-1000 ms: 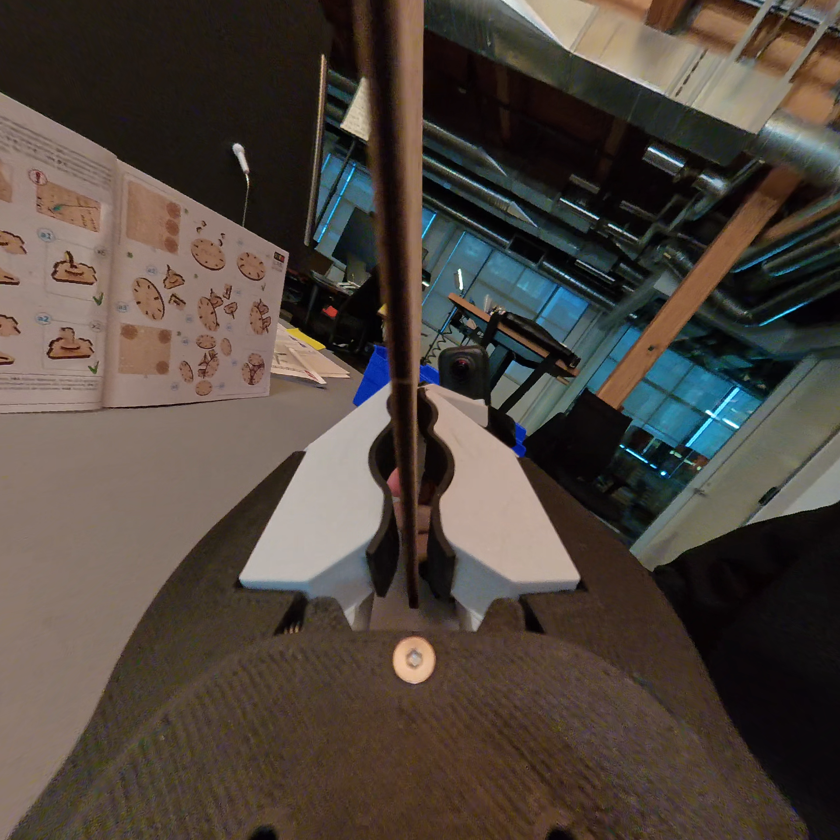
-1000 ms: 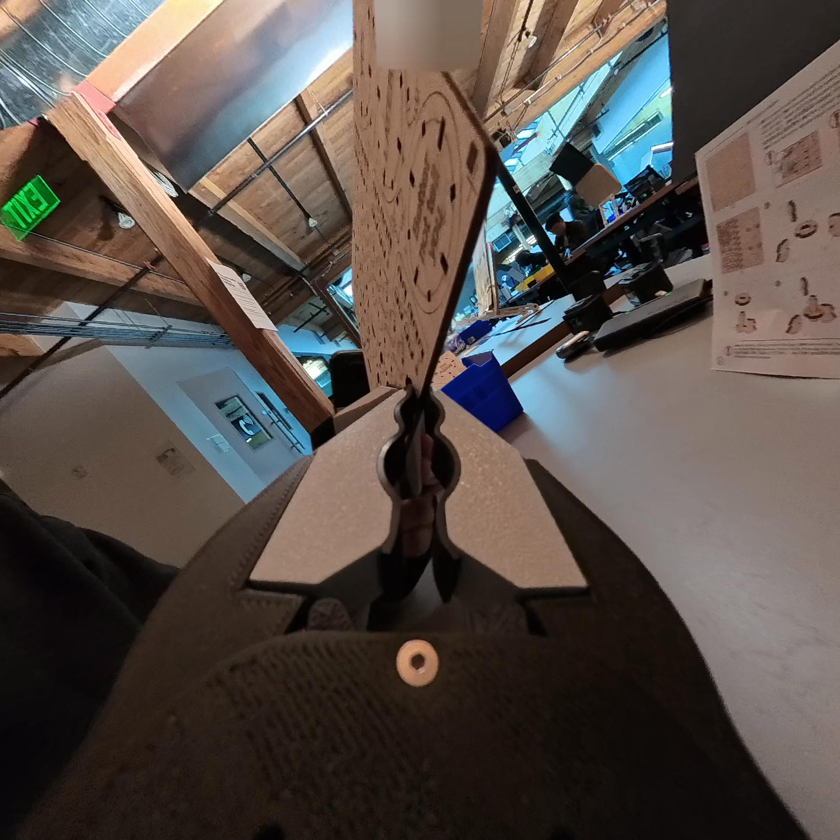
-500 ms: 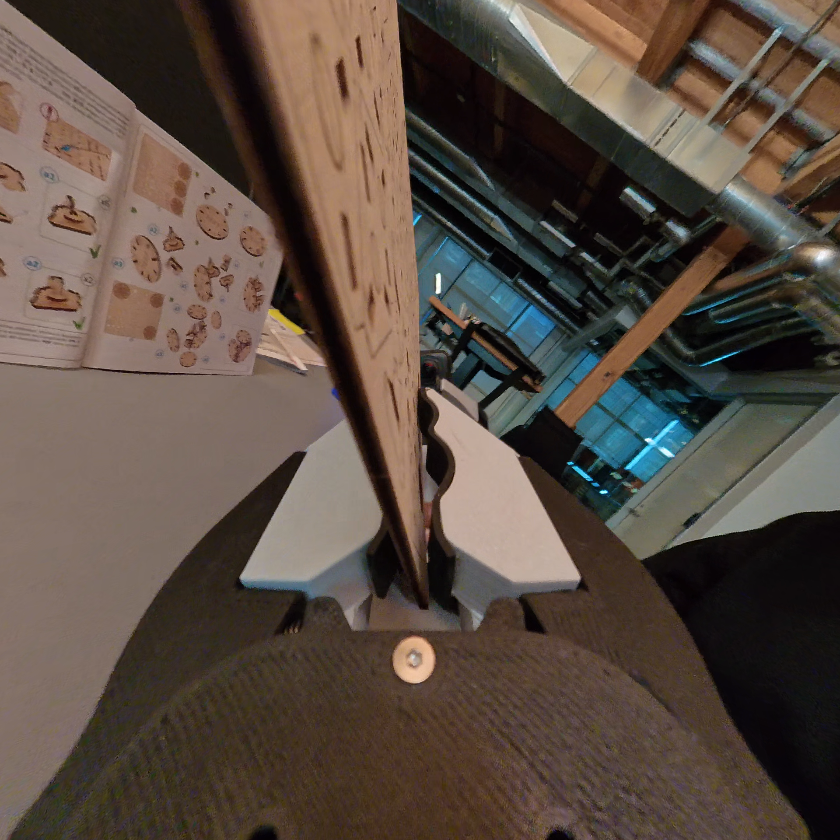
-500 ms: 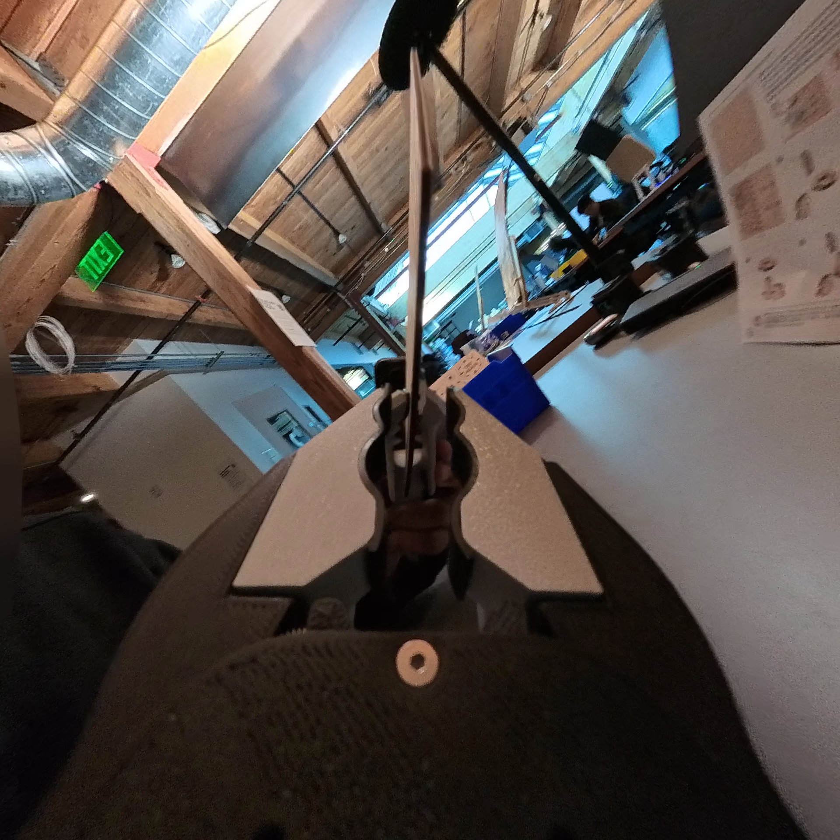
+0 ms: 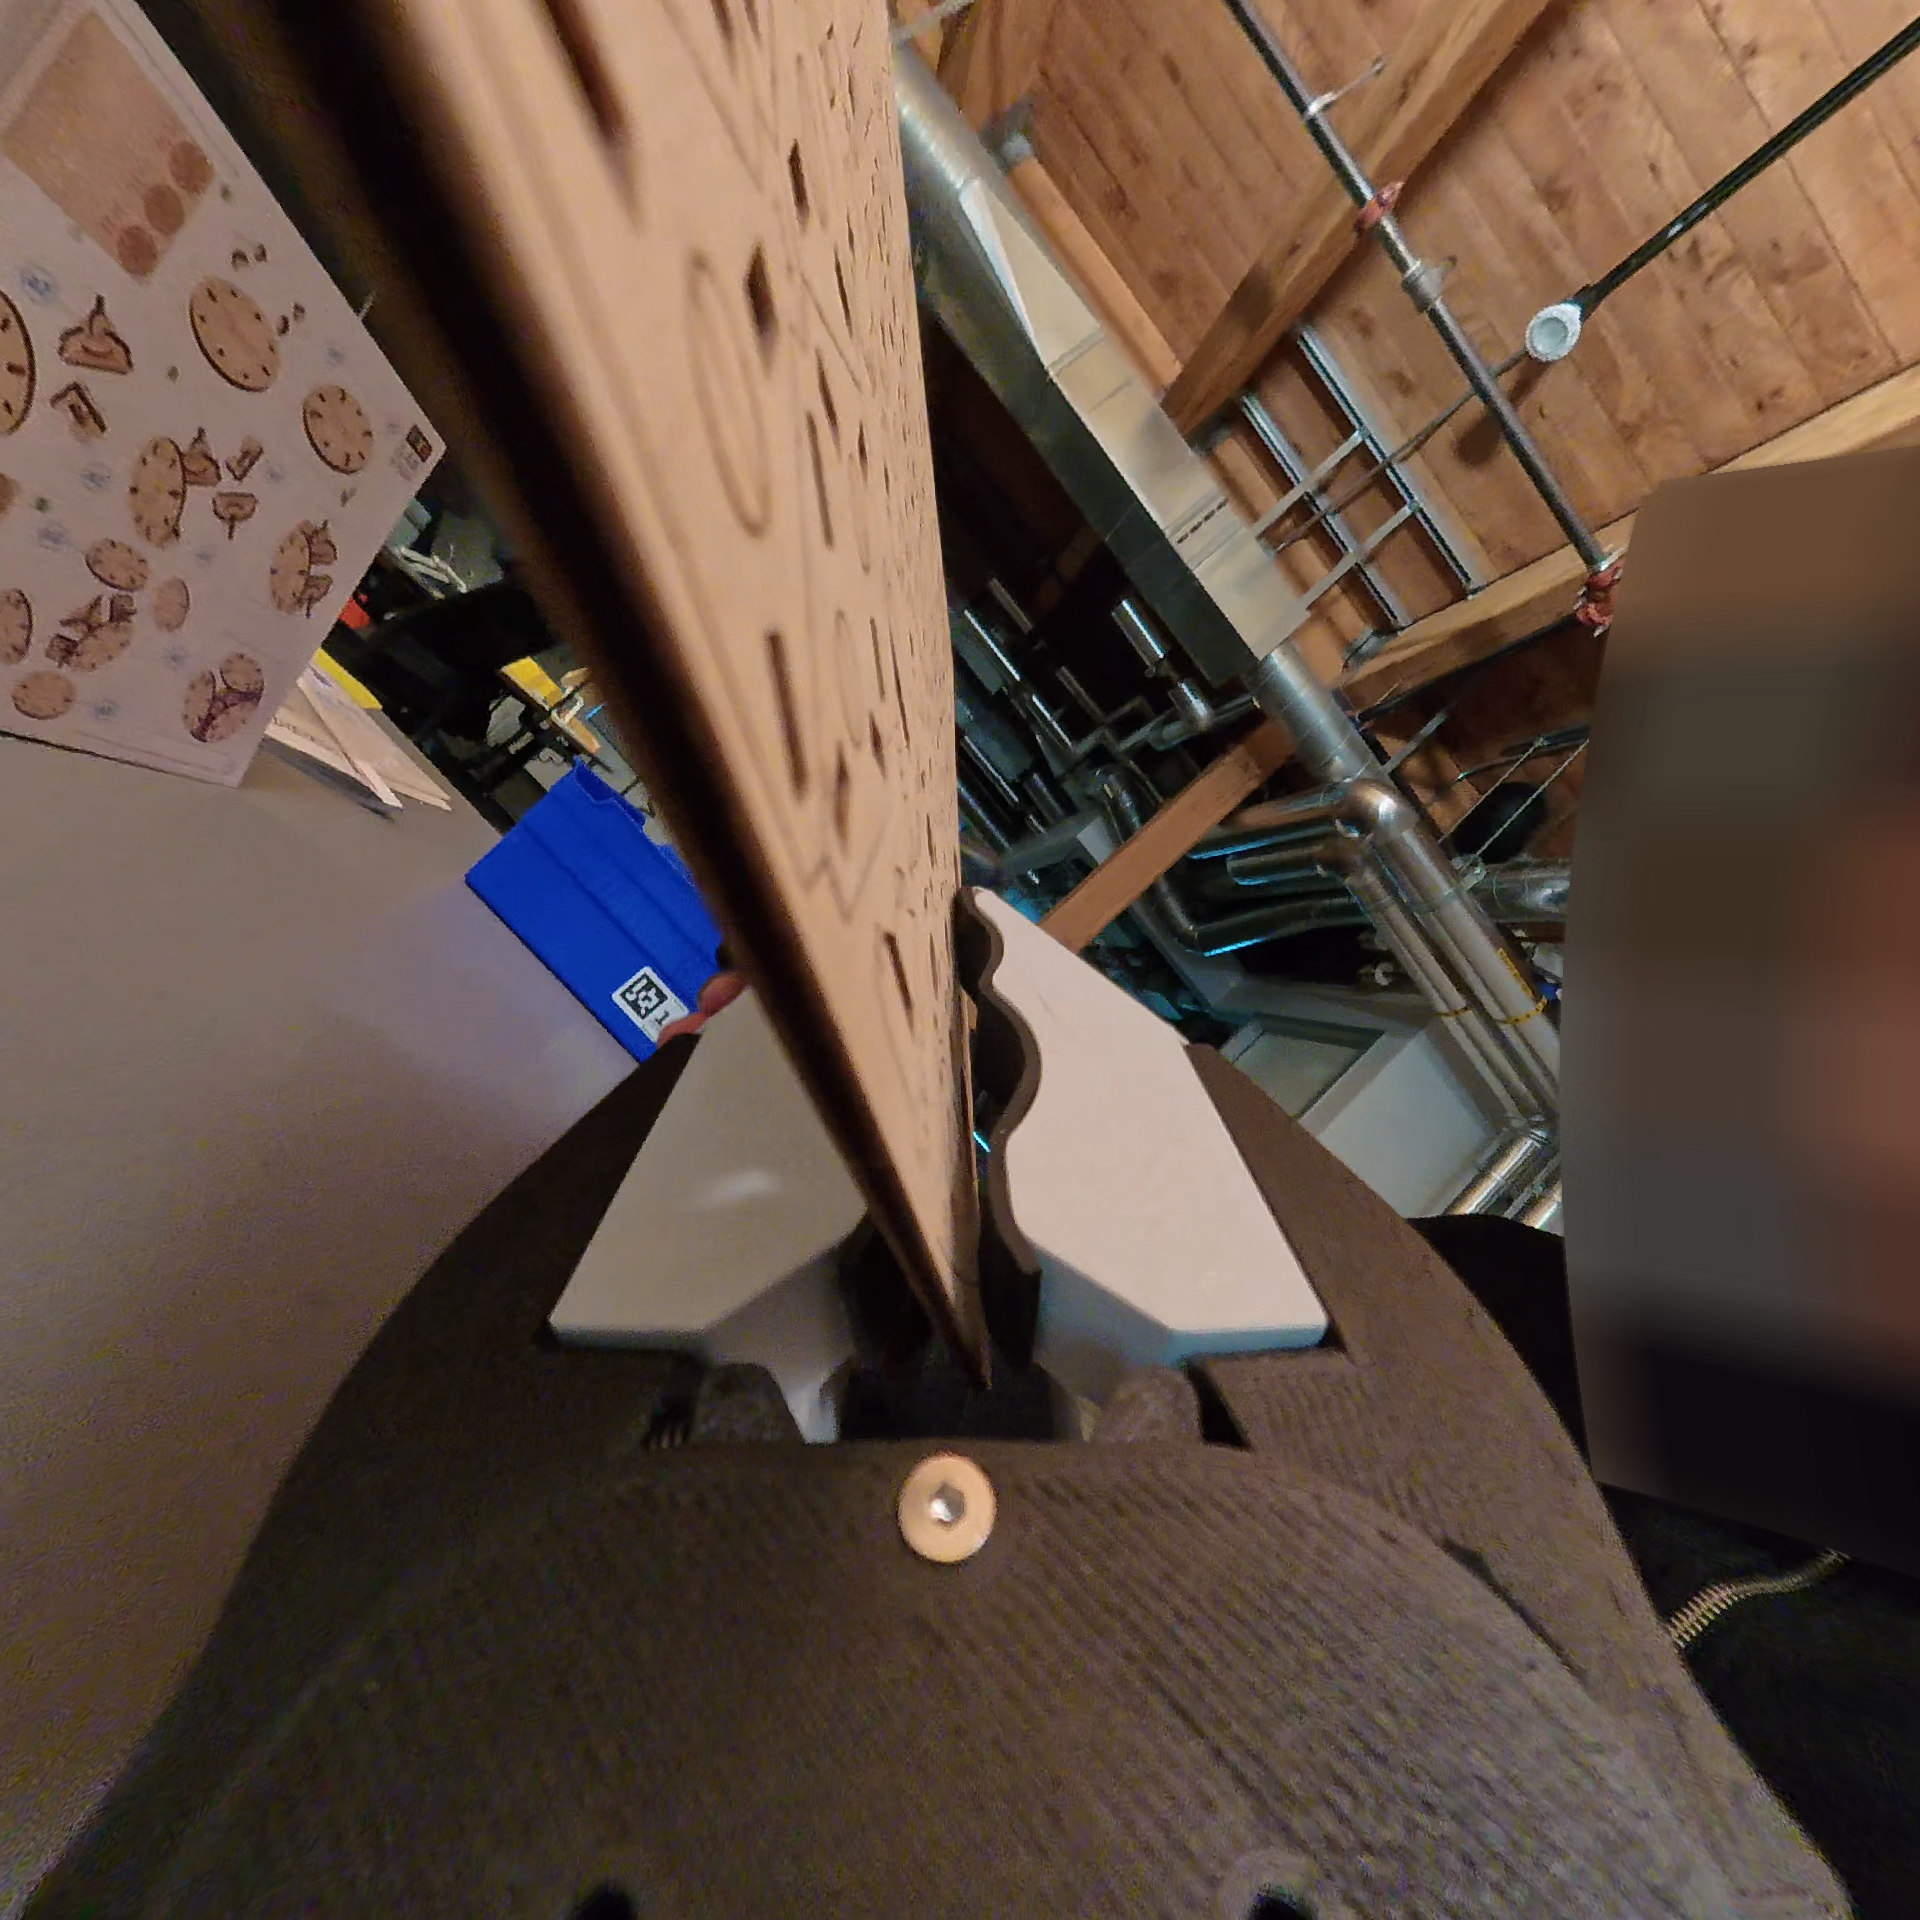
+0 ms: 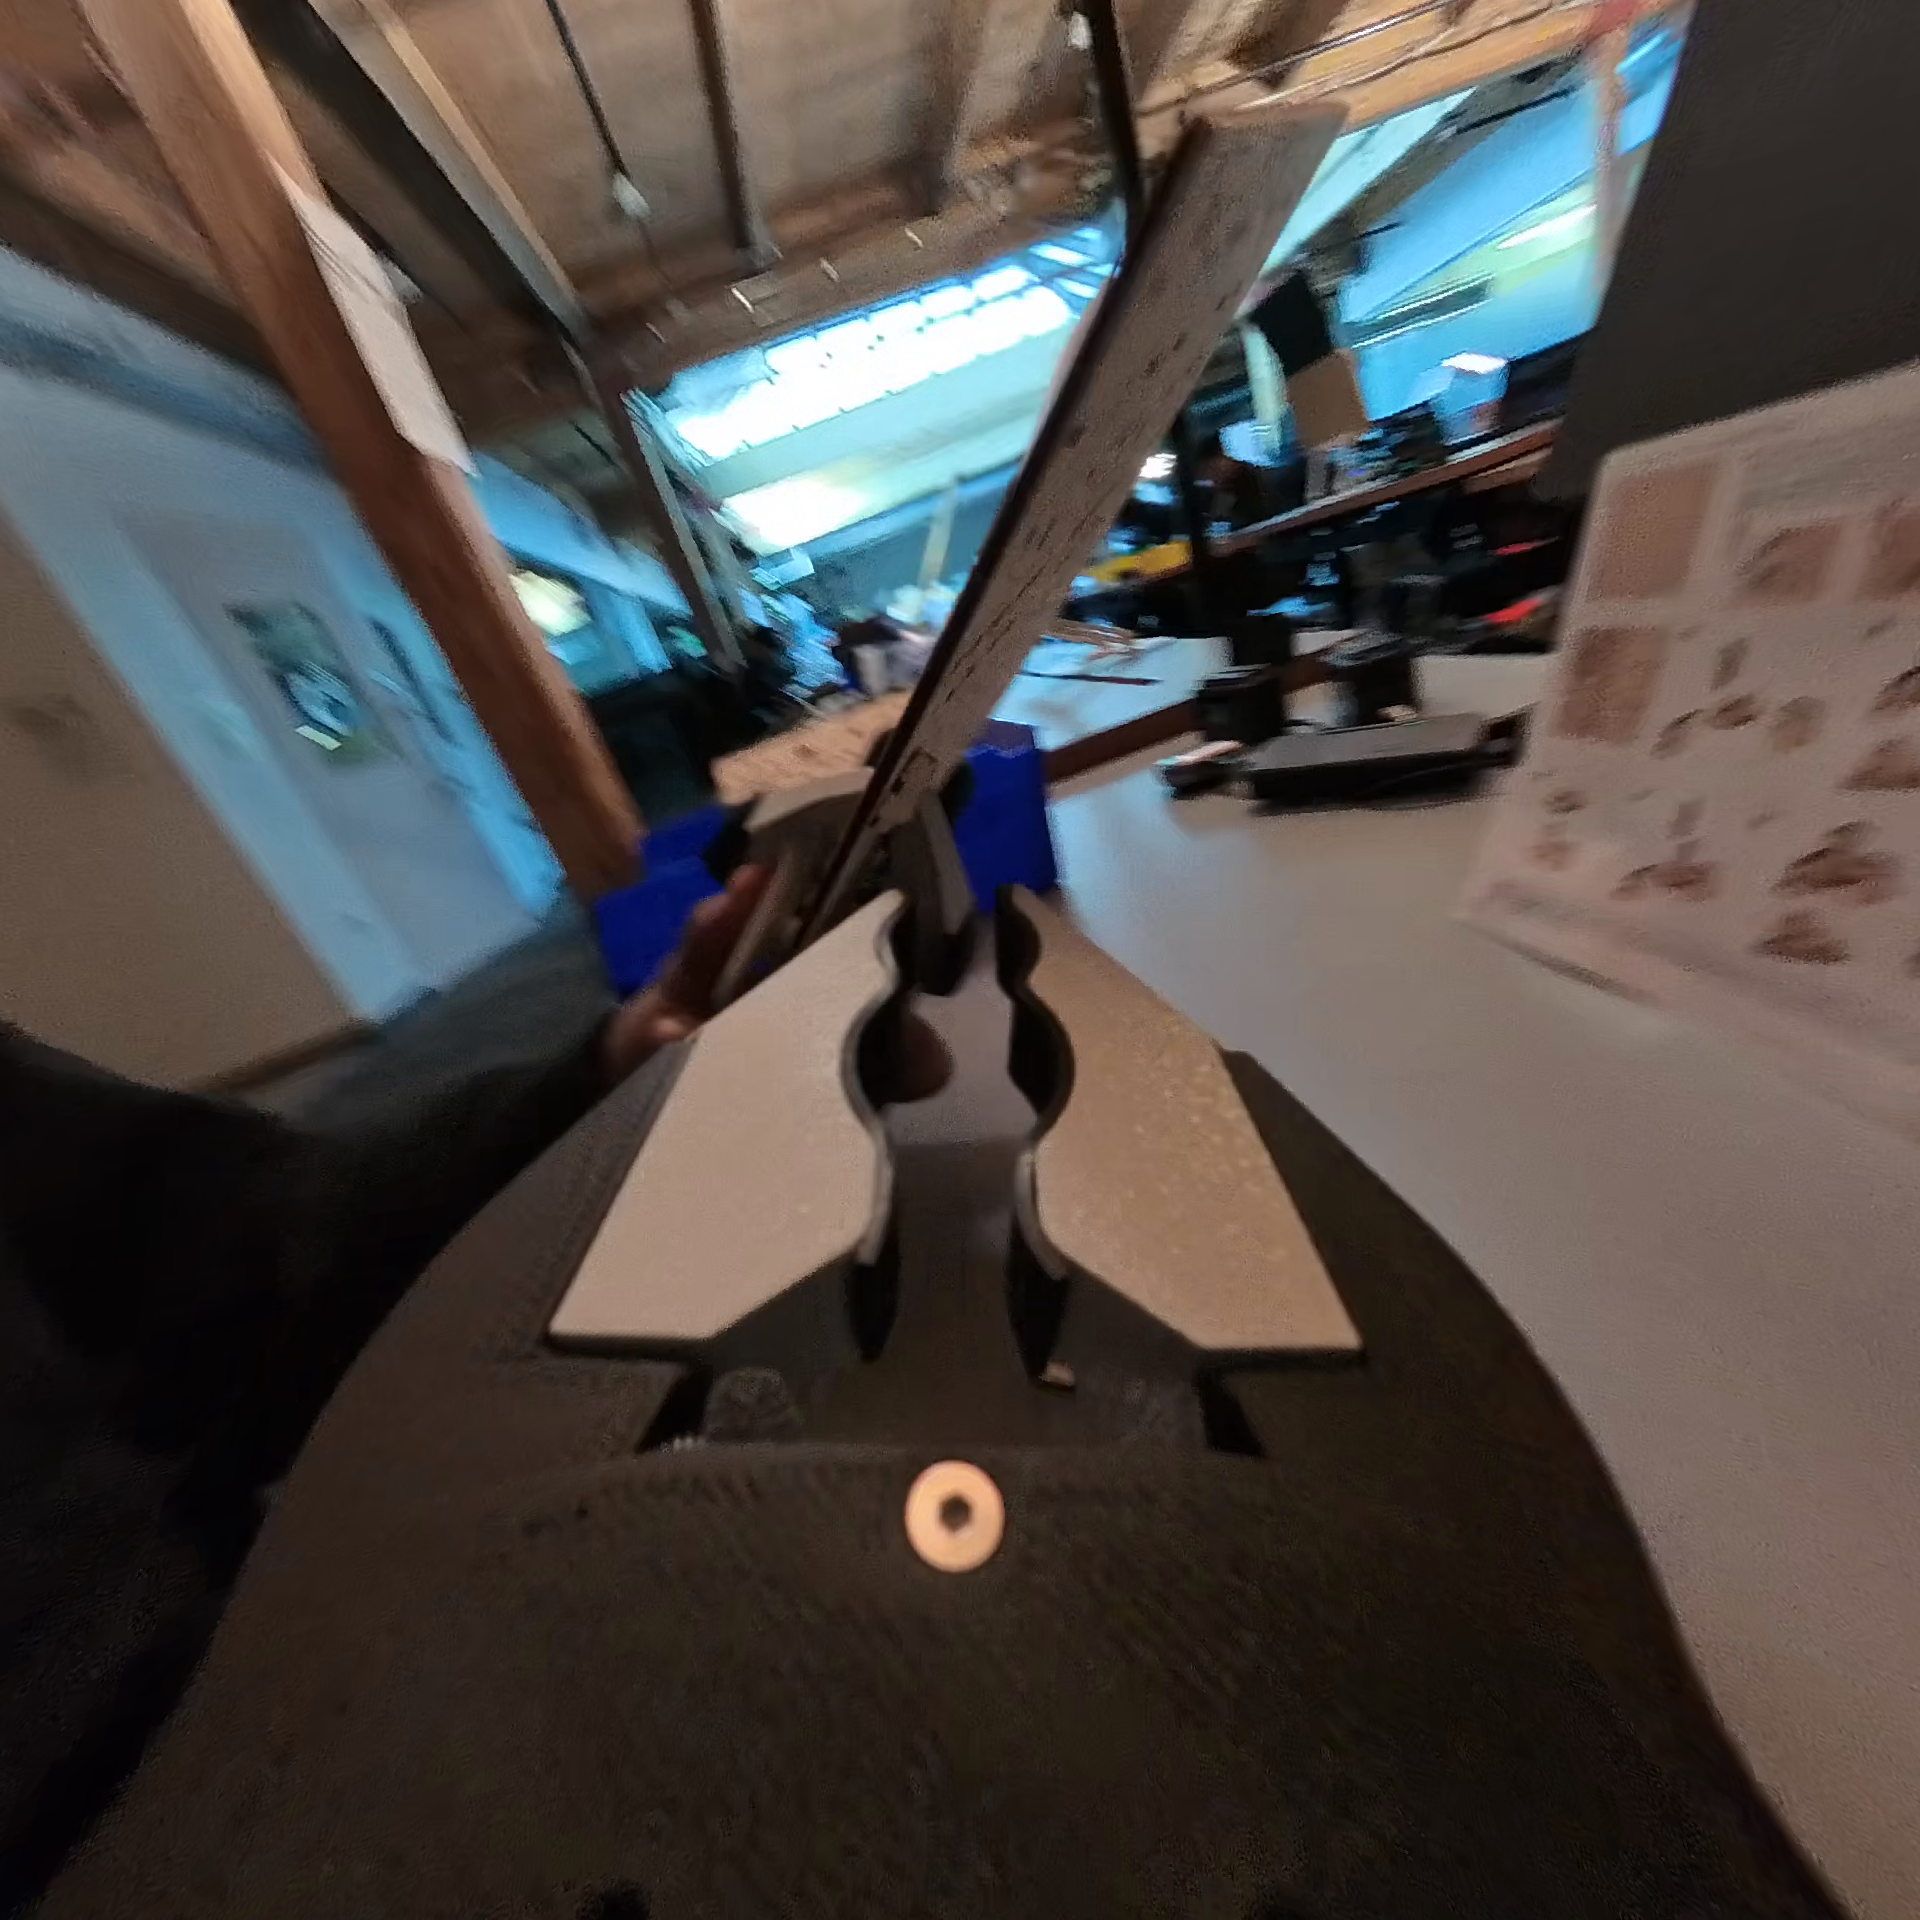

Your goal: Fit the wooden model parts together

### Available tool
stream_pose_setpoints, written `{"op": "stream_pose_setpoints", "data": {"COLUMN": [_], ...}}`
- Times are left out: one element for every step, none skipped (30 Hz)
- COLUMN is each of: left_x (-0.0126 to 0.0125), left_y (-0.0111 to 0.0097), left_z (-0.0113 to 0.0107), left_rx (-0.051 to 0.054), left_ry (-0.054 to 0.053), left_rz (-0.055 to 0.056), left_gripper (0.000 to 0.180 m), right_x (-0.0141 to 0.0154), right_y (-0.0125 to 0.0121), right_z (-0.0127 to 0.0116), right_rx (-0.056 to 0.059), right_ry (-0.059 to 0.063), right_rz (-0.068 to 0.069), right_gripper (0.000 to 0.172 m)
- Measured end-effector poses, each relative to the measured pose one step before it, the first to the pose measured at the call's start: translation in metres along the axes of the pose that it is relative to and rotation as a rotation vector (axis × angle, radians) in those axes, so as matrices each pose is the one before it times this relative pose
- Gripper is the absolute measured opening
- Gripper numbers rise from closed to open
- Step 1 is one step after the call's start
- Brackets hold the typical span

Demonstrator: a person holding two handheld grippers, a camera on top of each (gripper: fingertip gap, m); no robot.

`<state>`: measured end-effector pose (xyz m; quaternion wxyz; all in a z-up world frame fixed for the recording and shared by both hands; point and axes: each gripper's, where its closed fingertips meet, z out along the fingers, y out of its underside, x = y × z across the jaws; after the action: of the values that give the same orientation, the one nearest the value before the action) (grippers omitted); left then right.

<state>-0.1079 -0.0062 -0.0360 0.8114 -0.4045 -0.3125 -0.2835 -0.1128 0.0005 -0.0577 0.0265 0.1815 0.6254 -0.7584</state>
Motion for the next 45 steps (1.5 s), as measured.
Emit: {"op": "stream_pose_setpoints", "data": {"left_x": [-0.0003,-0.00061,-0.00118,-0.00141,0.00019,0.00016,-0.00044,-0.00058,-0.00036,-0.00038,-0.00081,-0.00138,-0.00054,-0.00006,-0.00031,-0.00007,0.00035,0.00046,0.00092,0.00192,0.00112,-0.00009,-0.00045,-0.00205,-0.0042,-0.00306,-0.00116,-0.00055,-0.00028,-0.00036,-0.00227,-0.00152,-0.00118,-0.00054,0.00028,-0.00034,-0.00093,-0.00091,-0.00113,-0.00111,-0.00045,-0.00131,-0.00137,-0.00065,-0.00063], "left_y": [0.00235,0.00259,0.00251,0.00192,0.00061,-0.00006,-0.00017,-0.00027,-0.00012,-0.00014,-0.00049,-0.00042,-0.00102,-0.00104,-0.0008,-0.00002,0.00055,0.00078,0.00053,-0.00042,-0.00157,-0.0016,-0.00138,-0.00116,-0.00051,0.00017,0.00072,0.00113,0.0014,0.00173,0.00195,0.0014,0.00121,0.00087,0.00023,0.0004,0.00083,0.00098,0.00098,0.00121,0.0014,0.00149,0.0019,0.00131,0.00144], "left_z": [0.00098,0.00106,0.00108,0.00073,0.00043,-0.00012,-0.00018,-0.00026,-0.0002,-0.00016,-0.00037,-0.00071,-0.0007,-0.00064,-0.00048,-0.0002,0.00028,0.00048,0.00051,0.00019,-0.00023,-0.00076,-0.00082,-0.00087,-0.00076,-0.00029,0.00038,0.0007,0.00094,0.0011,0.00086,0.00069,0.00064,0.00034,0.0002,0.00043,0.00045,0.00041,0.00031,0.00026,0.00054,0.00071,0.00062,0.00059,0.00061], "left_rx": [-0.0127,-0.0141,-0.0121,-0.0081,-0.0012,0.002,0.0026,0.0016,-0.0001,-0.0002,0.0028,0.002,0.0047,0.0056,0.0035,-0.0014,-0.0041,-0.0045,-0.0025,0.0031,0.0094,0.0085,0.0033,0.0013,-0.0009,-0.0062,-0.0107,-0.0104,-0.0097,-0.0128,-0.0158,-0.0141,-0.0133,-0.0089,-0.0053,-0.0045,-0.0054,-0.0056,-0.0069,-0.0086,-0.0103,-0.0091,-0.0107,-0.0093,-0.0109], "left_ry": [-0.0018,-0.0011,-0.0033,-0.0038,0.0069,0.0075,0.0021,-0.0014,-0.002,-0.0025,-0.0049,-0.0074,-0.0013,0.0012,-0.0012,-0.0005,0.0013,0.0002,0.0038,0.0094,0.0019,-0.008,-0.0109,-0.0242,-0.0421,-0.0385,-0.0271,-0.0229,-0.0238,-0.0264,-0.0385,-0.0342,-0.0303,-0.0242,-0.0151,-0.0155,-0.0171,-0.0144,-0.0131,-0.0114,-0.0067,-0.0135,-0.0154,-0.0109,-0.0124], "left_rz": [-0.0014,-0.0043,-0.0071,-0.0087,-0.012,-0.0134,-0.0091,-0.003,-0.0002,0.0001,0.0002,-0.0003,-0.0043,-0.0033,-0.0018,0.0008,0.0017,0.0032,0.0049,0.0028,0.0083,0.0146,0.0164,0.0222,0.0363,0.0406,0.0384,0.0388,0.0427,0.0465,0.0499,0.0517,0.0479,0.0445,0.0334,0.0256,0.0204,0.0155,0.0116,0.0119,0.0105,0.0103,0.014,0.016,0.0184], "left_gripper": [0.001,0.001,0.0,0.001,0.001,0.001,0.001,0.0,0.0,0.0,0.0,0.0,0.0,0.001,0.001,0.001,0.0,0.001,0.001,0.001,0.001,0.001,0.0,0.001,0.001,0.0,0.0,0.001,0.001,0.0,0.001,0.001,0.0,0.0,0.0,0.0,0.0,0.0,0.0,0.0,0.0,0.0,0.0,0.0,0.0], "right_x": [0.00265,0.00018,-0.00077,-0.00115,-0.00062,0.00009,0.00031,0.00038,0.00043,0.00063,0.00217,0.00464,0.00507,0.00363,0.0022,0.0006,-0.00227,-0.00398,-0.0031,-0.00287,-0.00085,0.00079,0.00056,-0.00078,-0.00065,0.00016,0.00133,0.00264,0.00301,0.00341,0.00279,0.0002,-0.00092,0.00013,0.0006,0.00095,0.00173,0.00179,0.00192,0.00272,0.0031,0.0026,0.00185,0.00207,0.0021], "right_y": [0.00093,-0.00023,-0.00122,-0.0019,-0.00161,-0.00147,-0.00056,0.00016,0.00028,0.00022,-0.00038,-0.00225,-0.00292,-0.00303,-0.00192,0.00049,0.00184,0.00305,0.00317,0.00186,-0.00037,-0.00229,-0.00232,-0.00205,-0.0015,0.00017,0.00247,0.00449,0.00545,0.0051,0.00257,0.00026,0.0005,0.00057,0.00013,0.00027,0.00029,0.00022,0.00001,-0.00023,-0.00036,0.00117,0.0016,0.00109,0.00112], "right_z": [0.00043,0.00029,0.00004,-0.00013,-0.00033,-0.00054,-0.00026,-0.00007,0.00005,0.00002,-0.00057,-0.00151,-0.00229,-0.00204,-0.00118,-0.00001,0.00103,0.00171,0.00179,0.00096,-0.00033,-0.00134,-0.00155,-0.00117,-0.00048,0.00054,0.00117,0.00152,0.00173,0.00111,0.00007,-0.00074,-0.0005,-0.00025,-0.0001,-0.00015,-0.0002,-0.00041,-0.00044,-0.00065,-0.001,-0.00037,0.00011,-0.00006,-0.00009], "right_rx": [-0.0181,-0.0098,-0.0017,0.0057,0.0069,0.0072,0.0039,0.0018,0.0032,0.0037,0.0072,0.0183,0.0199,0.0176,0.009,-0.0024,-0.0067,-0.0066,-0.0018,0.0091,0.0176,0.0191,0.012,0.0069,0.0051,-0.0023,-0.0134,-0.0255,-0.0309,-0.0296,-0.015,-0.0005,-0.0029,-0.0035,0.0005,0.0007,0.0001,0.0005,0.0005,0.0008,0.0004,-0.009,-0.0103,-0.0046,-0.004], "right_ry": [0.0547,0.038,0.0308,0.0252,0.0265,0.0274,0.0224,0.0149,0.0082,0.0034,0.0092,0.02,0.0161,0.0041,-0.004,-0.011,-0.029,-0.0434,-0.0454,-0.0547,-0.0511,-0.0394,-0.0318,-0.0284,-0.0146,-0.0002,0.0126,0.0227,0.0254,0.0263,0.0204,0.0029,-0.0073,-0.0012,0.0,0.0017,0.0073,0.0092,0.0101,0.0148,0.0187,0.0154,0.0109,0.0116,0.0112], "right_rz": [-0.088,-0.0852,-0.0797,-0.0768,-0.0701,-0.0613,-0.0451,-0.0233,-0.0027,0.0102,0.0166,0.0213,0.0239,0.0224,0.0212,0.0273,0.0415,0.066,0.0942,0.1119,0.114,0.097,0.073,0.0458,0.0316,0.0187,0.0074,-0.0027,-0.0082,-0.0097,-0.0061,0.0004,0.0056,0.0152,0.0125,0.0094,0.0054,0.0025,0.0041,0.005,0.0001,-0.0015,-0.0001,0.0003,0.0041], "right_gripper": [0.017,0.019,0.02,0.022,0.021,0.02,0.019,0.018,0.018,0.018,0.018,0.014,0.012,0.011,0.011,0.012,0.013,0.013,0.015,0.015,0.017,0.02,0.02,0.021,0.024,0.029,0.031,0.03,0.03,0.024,0.021,0.015,0.009,0.005,0.005,0.005,0.006,0.006,0.006,0.007,0.006,0.008,0.006,0.006,0.006]}}
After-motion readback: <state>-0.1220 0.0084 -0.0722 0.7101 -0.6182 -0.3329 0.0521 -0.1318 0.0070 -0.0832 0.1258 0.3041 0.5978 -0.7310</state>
